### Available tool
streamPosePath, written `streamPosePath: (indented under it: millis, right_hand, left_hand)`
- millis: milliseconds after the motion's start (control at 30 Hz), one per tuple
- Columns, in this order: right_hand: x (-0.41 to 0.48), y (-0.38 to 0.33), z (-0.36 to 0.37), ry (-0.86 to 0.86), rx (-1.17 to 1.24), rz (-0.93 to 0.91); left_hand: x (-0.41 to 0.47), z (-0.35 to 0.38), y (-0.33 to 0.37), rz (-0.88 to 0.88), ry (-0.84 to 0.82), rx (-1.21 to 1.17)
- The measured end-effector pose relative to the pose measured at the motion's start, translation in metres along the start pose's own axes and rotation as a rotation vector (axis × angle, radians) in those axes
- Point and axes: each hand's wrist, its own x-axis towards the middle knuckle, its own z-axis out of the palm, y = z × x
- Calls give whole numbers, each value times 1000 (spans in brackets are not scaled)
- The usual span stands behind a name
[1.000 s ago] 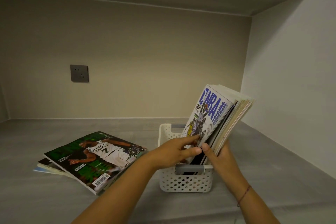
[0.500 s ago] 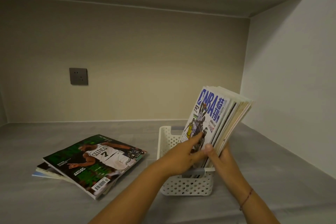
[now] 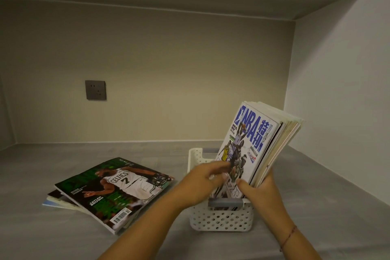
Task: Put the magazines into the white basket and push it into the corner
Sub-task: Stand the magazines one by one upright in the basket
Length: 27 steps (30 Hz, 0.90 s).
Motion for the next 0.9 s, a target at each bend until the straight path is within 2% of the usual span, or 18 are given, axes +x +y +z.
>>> streamPosePath:
  millis: [100,167,200,267,300,367,633,900]
  right_hand:
    - [-1,0,-1,-17,-2,43]
    - [-1,-1,-1,-13,-4,64]
    - [-1,-1,-1,-11,-5,68]
    - [-2,-2,0,-8,1,67]
    - [-2,-2,0,-8,4,66]
    - [-2,-2,1,-11,7,64]
    - [-2,-3,0,-16,15,65]
    - [-3,-4,-1,-31,21,65]
  left_hand:
    - [-9,-30,-33,-112,474,104]
    - [-25,-56,-66,-289,734,225]
    - [-35,-71,-85,-458,803,360]
    - [-59,-97,-123,-875,796,615]
    - [-70,-108,-138,-1040,771,635]
    - [-87,-124,-158,-1194,798,524]
    - [-93,-145,-162,-1154,950,252]
    - [-119,-166,-163,-1158,934,192]
